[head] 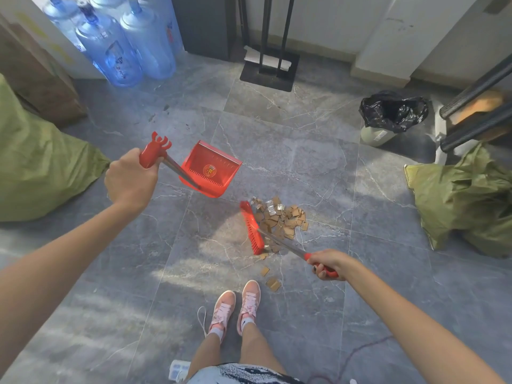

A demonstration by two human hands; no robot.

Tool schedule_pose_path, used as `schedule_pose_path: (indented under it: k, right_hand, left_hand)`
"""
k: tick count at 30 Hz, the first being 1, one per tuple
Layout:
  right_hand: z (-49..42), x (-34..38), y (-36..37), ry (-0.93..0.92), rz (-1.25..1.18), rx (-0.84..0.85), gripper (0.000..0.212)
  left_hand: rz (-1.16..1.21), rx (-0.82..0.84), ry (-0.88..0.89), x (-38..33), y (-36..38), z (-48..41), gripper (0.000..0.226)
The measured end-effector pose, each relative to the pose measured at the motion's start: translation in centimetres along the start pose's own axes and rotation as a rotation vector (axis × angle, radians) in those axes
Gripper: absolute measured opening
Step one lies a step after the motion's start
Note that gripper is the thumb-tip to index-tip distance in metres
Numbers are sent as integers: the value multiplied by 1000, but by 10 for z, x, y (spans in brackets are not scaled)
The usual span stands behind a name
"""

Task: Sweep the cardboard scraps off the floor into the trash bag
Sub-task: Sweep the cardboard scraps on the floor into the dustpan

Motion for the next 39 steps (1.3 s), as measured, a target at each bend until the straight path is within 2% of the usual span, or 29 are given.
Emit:
schedule_pose_path:
  k: [9,14,19,24,32,39]
  right_hand:
    - [38,-23,2,-60,-135,-8,20]
    - [64,-46,10,-14,-361,24,19]
    - [81,-63,11,51,-585,73,4]
    - [97,-70,-8,97,-842,162,17]
    - [88,-70,-66,41,-885,65,16]
    - [68,-77,-91,78,-892,-29,23]
  left_hand:
    - [33,28,32,7,-19,15,37]
    - [67,32,14,14,-29,15,36]
    - [93,52,43,12,-36,17,34]
    - [99,88,108,14,-35,22,34]
    - [24,159,156,12,-15,21,38]
    - [-36,228,153,-7,22,39,38]
Point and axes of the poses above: each hand's wrist, its own z-axis away from the middle knuckle, its own y-axis out of the palm, x = y × z, the point moved 7 cm from there along -z, towards the middle knuckle, and after that the axes turned 13 degrees about -x, right-handed, at the moved point
